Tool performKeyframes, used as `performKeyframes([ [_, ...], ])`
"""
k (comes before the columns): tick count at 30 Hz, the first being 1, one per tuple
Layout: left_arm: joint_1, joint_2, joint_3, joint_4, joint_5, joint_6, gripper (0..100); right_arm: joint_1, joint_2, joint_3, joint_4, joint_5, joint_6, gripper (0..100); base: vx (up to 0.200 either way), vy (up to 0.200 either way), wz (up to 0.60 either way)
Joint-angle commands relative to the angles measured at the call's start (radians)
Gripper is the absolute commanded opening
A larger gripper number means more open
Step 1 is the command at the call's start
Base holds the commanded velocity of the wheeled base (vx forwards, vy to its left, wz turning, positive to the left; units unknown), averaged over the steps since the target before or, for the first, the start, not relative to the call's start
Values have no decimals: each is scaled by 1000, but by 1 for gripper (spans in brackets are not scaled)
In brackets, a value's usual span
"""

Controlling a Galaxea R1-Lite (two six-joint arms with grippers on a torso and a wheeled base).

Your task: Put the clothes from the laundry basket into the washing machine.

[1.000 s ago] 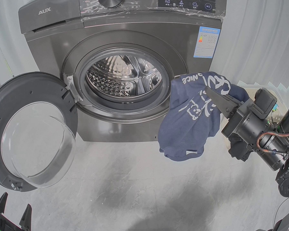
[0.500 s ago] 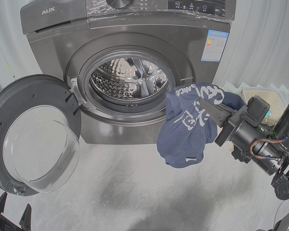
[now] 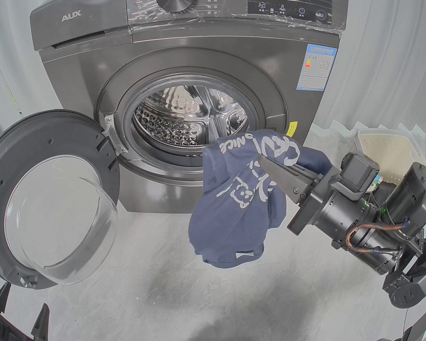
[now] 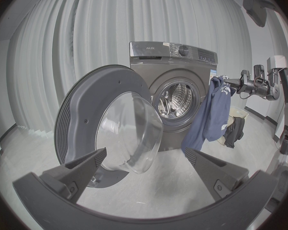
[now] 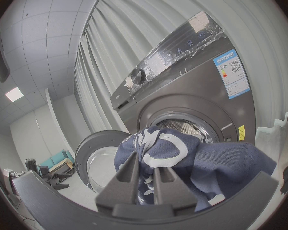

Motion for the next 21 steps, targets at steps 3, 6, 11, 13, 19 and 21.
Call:
performKeyframes([
  [3, 13, 45, -255, -56, -32, -78, 100, 10, 53, -17, -50, -35, 0, 0, 0, 0, 0],
  [6, 1, 197, -335, -50, -123, -75, 100, 17, 70, -48, -47, -35, 0, 0, 0, 0, 0],
  [11, -1, 407, -298, -72, -328, -117, 100, 18, 96, -114, -51, -39, 1, 0, 0, 0, 0],
  [13, -13, 496, -298, -104, -394, -121, 100, 17, 128, -144, -56, -47, 1, 0, 0, 0, 0],
  [19, -153, 746, -288, -246, -462, -115, 100, 14, 155, -209, -59, -84, 6, 0, 0, 0, 0],
  [21, -228, 810, -277, -280, -462, -120, 100, 9, 158, -214, -71, -84, 6, 0, 0, 0, 0],
])
